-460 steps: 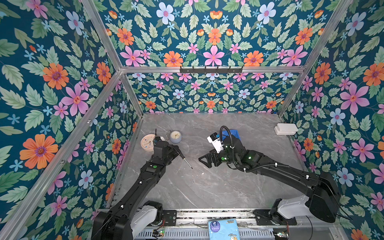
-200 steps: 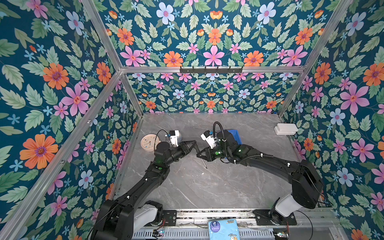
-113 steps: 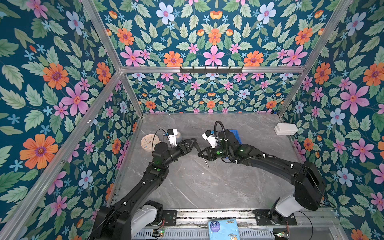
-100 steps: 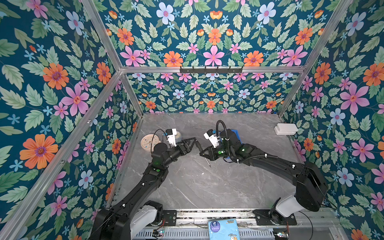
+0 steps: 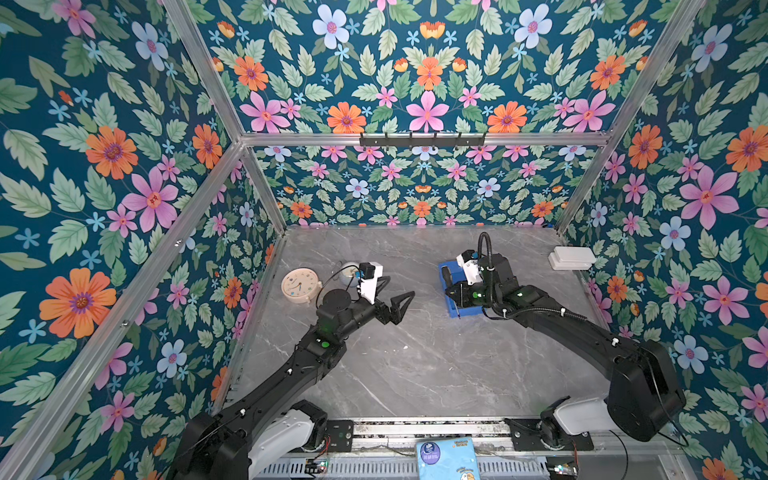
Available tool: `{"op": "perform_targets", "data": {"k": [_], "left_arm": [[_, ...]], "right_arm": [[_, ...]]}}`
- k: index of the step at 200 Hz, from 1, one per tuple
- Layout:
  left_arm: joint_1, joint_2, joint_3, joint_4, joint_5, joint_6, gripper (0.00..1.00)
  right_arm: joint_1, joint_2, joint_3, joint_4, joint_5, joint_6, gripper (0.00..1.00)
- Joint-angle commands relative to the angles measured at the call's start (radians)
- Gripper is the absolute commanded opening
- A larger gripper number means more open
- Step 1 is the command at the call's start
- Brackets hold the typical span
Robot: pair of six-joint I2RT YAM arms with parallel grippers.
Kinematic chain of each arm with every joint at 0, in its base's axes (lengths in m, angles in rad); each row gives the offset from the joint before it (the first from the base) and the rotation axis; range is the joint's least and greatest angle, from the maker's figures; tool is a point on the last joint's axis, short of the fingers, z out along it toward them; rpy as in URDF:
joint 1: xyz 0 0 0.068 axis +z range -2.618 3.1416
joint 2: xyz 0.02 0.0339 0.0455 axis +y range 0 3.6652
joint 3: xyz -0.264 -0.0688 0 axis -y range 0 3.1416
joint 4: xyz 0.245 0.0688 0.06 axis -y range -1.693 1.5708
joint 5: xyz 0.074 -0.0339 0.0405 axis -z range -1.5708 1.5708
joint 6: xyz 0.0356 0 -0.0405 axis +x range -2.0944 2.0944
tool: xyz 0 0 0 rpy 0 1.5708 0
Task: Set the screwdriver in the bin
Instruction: 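Grasp the screwdriver handle with the right gripper and open the left gripper, then carry the screwdriver over the blue bin with the right gripper and lower it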
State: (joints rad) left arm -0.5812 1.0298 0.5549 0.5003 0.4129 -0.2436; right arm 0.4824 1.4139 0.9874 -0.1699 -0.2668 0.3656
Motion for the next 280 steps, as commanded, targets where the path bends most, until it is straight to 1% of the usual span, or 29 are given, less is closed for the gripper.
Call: {"op": "perform_targets", "data": {"k": [1, 26, 46, 73, 76, 87, 147, 202, 226, 247, 254, 280], "left_arm": [[-0.044, 0.033, 0.02, -0.02, -0.049, 0.155, 1.0], [-0.108, 0.087, 0.041, -0.025, -0.067, 0.212, 1.0], [-0.148, 0.142, 0.066, -0.016, -0.063, 0.217, 1.0], [-0.199, 0.189, 0.076, 0.02, -0.084, 0.216, 1.0], [-0.203, 0.192, 0.076, 0.023, -0.087, 0.215, 1.0], [-0.215, 0.2, 0.074, 0.032, -0.094, 0.211, 1.0], [-0.222, 0.2, 0.052, 0.04, -0.066, 0.21, 1.0], [-0.222, 0.213, 0.05, 0.046, -0.069, 0.214, 1.0], [-0.221, 0.217, 0.05, 0.047, -0.069, 0.214, 1.0], [-0.222, 0.215, 0.05, 0.047, -0.072, 0.21, 1.0], [-0.221, 0.214, 0.051, 0.047, -0.071, 0.203, 1.0], [-0.222, 0.204, 0.051, 0.044, -0.071, 0.181, 1.0]], "right_arm": [[-0.03, 0.003, -0.001, -0.02, 0.12, -0.02, 0.04], [-0.046, 0.052, 0.021, -0.021, 0.207, -0.049, 0.03], [-0.067, 0.133, 0.079, -0.047, 0.264, -0.039, 0.03], [-0.088, 0.235, 0.16, -0.057, 0.295, -0.02, 0.01], [-0.088, 0.27, 0.165, -0.057, 0.298, -0.021, 0.01], [-0.09, 0.313, 0.19, -0.06, 0.304, -0.025, 0.01], [-0.09, 0.491, 0.253, -0.052, 0.317, -0.097, 0.01], [-0.091, 0.553, 0.277, -0.05, 0.309, -0.106, 0.02], [-0.09, 0.563, 0.289, -0.053, 0.311, -0.113, 0.07], [-0.09, 0.566, 0.295, -0.059, 0.317, -0.117, 0.15], [-0.09, 0.563, 0.294, -0.059, 0.321, -0.121, 0.19], [-0.09, 0.529, 0.273, -0.047, 0.327, -0.148, 0.41]]}}
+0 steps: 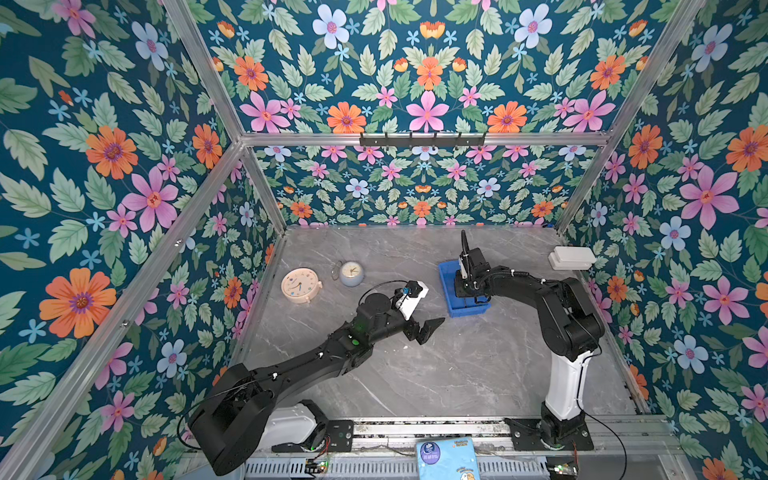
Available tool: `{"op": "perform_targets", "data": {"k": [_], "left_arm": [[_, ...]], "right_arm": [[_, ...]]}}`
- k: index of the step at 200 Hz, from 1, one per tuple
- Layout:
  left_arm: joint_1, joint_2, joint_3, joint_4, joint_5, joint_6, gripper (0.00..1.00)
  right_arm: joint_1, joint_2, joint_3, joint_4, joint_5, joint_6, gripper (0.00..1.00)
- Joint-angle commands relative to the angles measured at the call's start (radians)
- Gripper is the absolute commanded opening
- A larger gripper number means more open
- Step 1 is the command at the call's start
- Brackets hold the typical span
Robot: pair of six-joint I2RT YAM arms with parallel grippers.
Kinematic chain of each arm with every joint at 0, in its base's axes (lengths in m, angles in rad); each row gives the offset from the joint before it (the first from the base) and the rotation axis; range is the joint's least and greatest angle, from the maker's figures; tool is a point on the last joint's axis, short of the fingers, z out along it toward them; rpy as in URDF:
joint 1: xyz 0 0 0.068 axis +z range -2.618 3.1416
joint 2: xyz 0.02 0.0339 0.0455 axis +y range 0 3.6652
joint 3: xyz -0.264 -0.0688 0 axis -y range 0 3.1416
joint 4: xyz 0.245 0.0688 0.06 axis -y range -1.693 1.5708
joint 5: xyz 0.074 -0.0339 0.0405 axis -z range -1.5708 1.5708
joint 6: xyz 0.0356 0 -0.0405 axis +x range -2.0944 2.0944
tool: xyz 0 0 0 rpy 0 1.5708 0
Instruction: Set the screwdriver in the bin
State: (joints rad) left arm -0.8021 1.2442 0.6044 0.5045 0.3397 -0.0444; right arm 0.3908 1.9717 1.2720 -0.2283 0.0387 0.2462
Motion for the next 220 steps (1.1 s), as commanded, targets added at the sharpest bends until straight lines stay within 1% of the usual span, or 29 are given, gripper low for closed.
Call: {"op": "perform_targets", "data": {"k": [1, 14, 31, 45, 66, 74, 86, 99, 114, 132, 148, 159, 168, 183, 203, 220], "left_arm": [[-0.001, -0.012, 0.001, 0.039, 0.002, -0.018, 1.0], [0.001, -0.027, -0.008, 0.026, -0.009, -0.016, 1.0], [0.008, -0.065, -0.019, -0.036, -0.072, 0.03, 1.0], [0.033, -0.101, -0.03, -0.09, -0.109, 0.053, 1.0], [0.112, -0.164, -0.057, -0.135, -0.129, 0.048, 1.0], [0.152, -0.186, -0.068, -0.143, -0.138, 0.044, 1.0], [0.207, -0.224, -0.09, -0.134, -0.144, 0.038, 1.0], [0.26, -0.262, -0.121, -0.109, -0.184, 0.025, 1.0], [0.309, -0.289, -0.151, -0.083, -0.271, 0.0, 1.0], [0.356, -0.291, -0.197, -0.028, -0.44, -0.04, 1.0], [0.405, -0.279, -0.256, 0.067, -0.57, -0.057, 1.0], [0.443, -0.263, -0.309, 0.162, -0.631, -0.057, 1.0], [0.479, -0.246, -0.348, 0.228, -0.655, -0.056, 1.0], [0.537, -0.216, -0.396, 0.333, -0.649, -0.029, 1.0], [0.567, -0.157, -0.43, 0.433, -0.686, 0.025, 1.0], [0.598, -0.088, -0.445, 0.506, -0.677, 0.068, 1.0]], "right_arm": [[0.002, -0.031, -0.012, 0.014, 0.021, -0.028, 0.42], [0.001, -0.063, -0.024, 0.015, 0.019, -0.035, 0.51], [0.001, -0.123, -0.048, 0.017, 0.006, -0.039, 0.59], [0.002, -0.197, -0.086, 0.031, 0.002, -0.039, 0.67], [0.0, -0.304, -0.167, 0.084, 0.009, -0.041, 0.78], [-0.002, -0.374, -0.19, 0.092, 0.011, -0.053, 0.83], [-0.002, -0.436, -0.228, 0.104, 0.029, -0.073, 0.9], [-0.006, -0.504, -0.273, 0.128, 0.064, -0.086, 0.99], [-0.027, -0.583, -0.33, 0.156, 0.086, -0.091, 0.99], [-0.076, -0.681, -0.41, 0.207, 0.09, -0.08, 0.99], [-0.134, -0.771, -0.488, 0.251, 0.115, -0.049, 0.99], [-0.177, -0.825, -0.547, 0.294, 0.119, -0.045, 0.99], [-0.213, -0.86, -0.6, 0.332, 0.129, -0.052, 0.99], [-0.271, -0.905, -0.684, 0.404, 0.134, -0.08, 0.99], [-0.346, -0.931, -0.781, 0.517, 0.104, -0.12, 0.99], [-0.396, -0.916, -0.852, 0.63, 0.085, -0.129, 0.99]]}}
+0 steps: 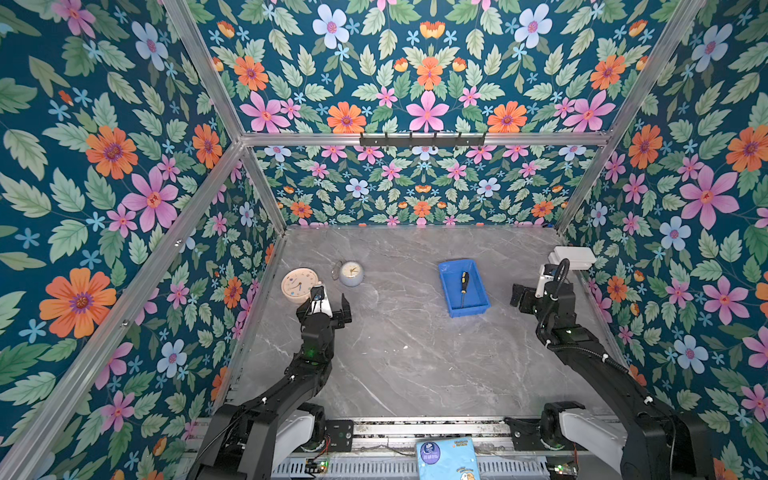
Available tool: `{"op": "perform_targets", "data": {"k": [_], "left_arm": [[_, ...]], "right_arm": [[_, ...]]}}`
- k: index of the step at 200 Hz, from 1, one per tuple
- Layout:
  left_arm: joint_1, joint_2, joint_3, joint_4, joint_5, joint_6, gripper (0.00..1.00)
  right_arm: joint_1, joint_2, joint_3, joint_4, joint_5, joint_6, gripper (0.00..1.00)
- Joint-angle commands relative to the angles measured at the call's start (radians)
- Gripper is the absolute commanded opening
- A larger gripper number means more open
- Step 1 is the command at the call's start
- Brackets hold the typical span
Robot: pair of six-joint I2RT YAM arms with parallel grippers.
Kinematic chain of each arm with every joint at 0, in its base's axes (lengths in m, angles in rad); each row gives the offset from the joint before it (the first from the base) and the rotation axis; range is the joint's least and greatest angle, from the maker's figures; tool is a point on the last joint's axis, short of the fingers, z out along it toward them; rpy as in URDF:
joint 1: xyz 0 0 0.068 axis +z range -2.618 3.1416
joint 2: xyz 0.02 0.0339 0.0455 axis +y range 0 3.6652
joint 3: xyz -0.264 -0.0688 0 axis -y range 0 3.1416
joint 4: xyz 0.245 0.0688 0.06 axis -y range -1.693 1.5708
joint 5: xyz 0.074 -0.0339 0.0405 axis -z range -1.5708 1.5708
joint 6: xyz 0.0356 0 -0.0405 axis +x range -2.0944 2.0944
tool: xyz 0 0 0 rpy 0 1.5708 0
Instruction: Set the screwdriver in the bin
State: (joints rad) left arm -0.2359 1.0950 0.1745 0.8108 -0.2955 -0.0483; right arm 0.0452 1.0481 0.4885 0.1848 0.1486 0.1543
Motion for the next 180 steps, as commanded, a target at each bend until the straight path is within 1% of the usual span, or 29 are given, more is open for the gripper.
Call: {"op": "perform_targets", "data": {"k": [1, 17, 45, 68, 81, 90, 107, 132, 146, 157, 168, 180], "left_arm": [[0.033, 0.066, -0.016, 0.205, -0.041, 0.074, 1.0], [0.061, 0.138, -0.024, 0.27, -0.026, 0.098, 1.0], [0.091, 0.242, -0.038, 0.41, -0.004, 0.108, 1.0], [0.114, 0.293, -0.013, 0.433, 0.04, 0.104, 1.0], [0.127, 0.339, -0.003, 0.485, 0.063, 0.1, 1.0], [0.136, 0.379, 0.004, 0.529, 0.066, 0.088, 1.0], [0.145, 0.44, 0.019, 0.545, 0.066, 0.079, 1.0], [0.154, 0.535, 0.019, 0.648, 0.057, 0.076, 1.0], [0.156, 0.523, 0.049, 0.563, 0.048, 0.061, 1.0], [0.158, 0.533, 0.073, 0.539, 0.039, 0.069, 1.0], [0.166, 0.525, 0.093, 0.479, 0.046, 0.047, 1.0], [0.181, 0.528, 0.097, 0.486, 0.054, 0.04, 1.0]], "right_arm": [[-0.053, 0.01, -0.072, 0.223, -0.026, -0.037, 0.99], [-0.081, 0.05, -0.117, 0.308, -0.03, -0.036, 0.99], [-0.084, 0.113, -0.151, 0.402, -0.026, -0.022, 0.99], [-0.082, 0.156, -0.158, 0.445, -0.022, -0.023, 0.99], [-0.084, 0.189, -0.165, 0.489, -0.02, -0.035, 0.99], [-0.084, 0.211, -0.17, 0.519, -0.021, -0.038, 0.99], [-0.085, 0.252, -0.169, 0.559, -0.033, -0.041, 0.99], [-0.086, 0.318, -0.171, 0.62, -0.062, -0.049, 0.99], [-0.086, 0.364, -0.175, 0.664, -0.089, -0.058, 0.99], [-0.087, 0.391, -0.182, 0.71, -0.104, -0.066, 0.99], [-0.09, 0.376, -0.176, 0.674, -0.11, -0.066, 0.99], [-0.094, 0.385, -0.18, 0.698, -0.115, -0.062, 0.99]]}}
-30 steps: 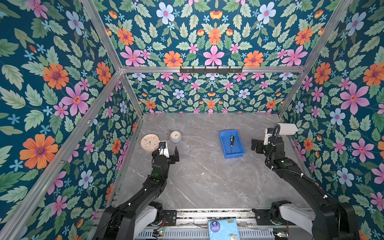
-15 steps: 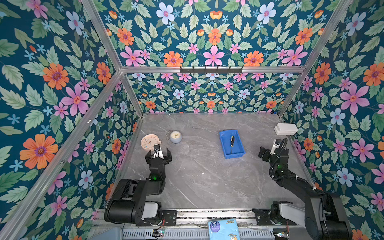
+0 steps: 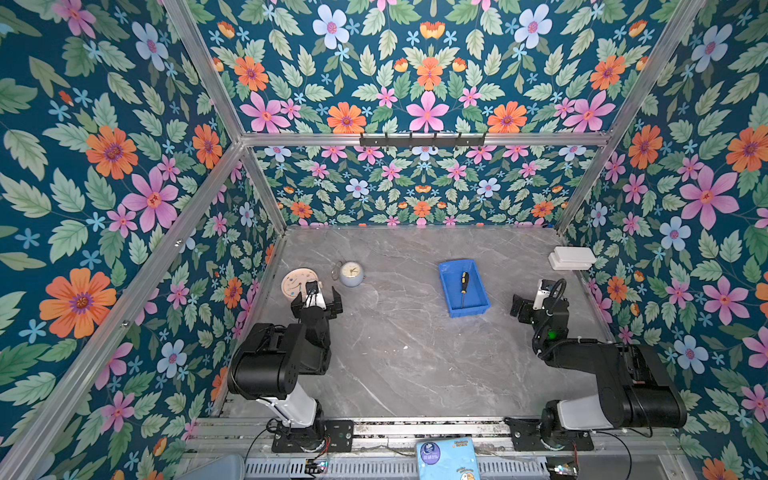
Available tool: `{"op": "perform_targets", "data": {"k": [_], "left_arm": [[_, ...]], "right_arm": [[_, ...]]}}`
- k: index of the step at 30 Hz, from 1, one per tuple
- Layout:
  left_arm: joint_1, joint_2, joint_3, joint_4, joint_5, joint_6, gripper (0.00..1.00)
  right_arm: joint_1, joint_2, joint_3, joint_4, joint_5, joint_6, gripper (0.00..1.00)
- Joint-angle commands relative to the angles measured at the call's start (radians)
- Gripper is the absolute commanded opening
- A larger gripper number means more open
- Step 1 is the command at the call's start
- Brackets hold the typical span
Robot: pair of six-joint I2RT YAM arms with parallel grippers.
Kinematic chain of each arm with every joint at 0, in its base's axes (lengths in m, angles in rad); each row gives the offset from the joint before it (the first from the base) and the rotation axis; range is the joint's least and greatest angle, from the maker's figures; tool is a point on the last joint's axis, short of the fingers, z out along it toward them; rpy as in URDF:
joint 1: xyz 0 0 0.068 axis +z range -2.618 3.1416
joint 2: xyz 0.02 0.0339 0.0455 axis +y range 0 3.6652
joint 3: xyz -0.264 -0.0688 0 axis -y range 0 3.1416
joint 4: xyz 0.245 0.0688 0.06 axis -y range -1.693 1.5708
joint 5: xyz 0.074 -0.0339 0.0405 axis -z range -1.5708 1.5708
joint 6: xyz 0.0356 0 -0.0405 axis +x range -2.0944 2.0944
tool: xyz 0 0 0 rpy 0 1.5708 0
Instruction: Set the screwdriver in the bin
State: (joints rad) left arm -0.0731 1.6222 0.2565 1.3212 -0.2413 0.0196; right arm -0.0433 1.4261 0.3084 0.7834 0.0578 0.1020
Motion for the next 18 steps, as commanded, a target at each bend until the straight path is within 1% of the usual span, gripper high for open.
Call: {"op": "perform_targets", "data": {"k": [1, 5, 18], "left_arm": [[0.019, 0.002, 0.015, -0.025, -0.001, -0.028, 1.0], [0.019, -0.002, 0.012, -0.025, -0.001, -0.029, 1.0], [0.019, 0.001, 0.019, -0.034, 0.0, -0.027, 1.0]], "right_arm": [[-0.006, 0.007, 0.0, 0.099, -0.024, -0.011, 0.99], [-0.005, -0.001, 0.004, 0.077, -0.023, -0.014, 0.99], [-0.006, 0.003, 0.004, 0.081, -0.019, -0.016, 0.99]]}}
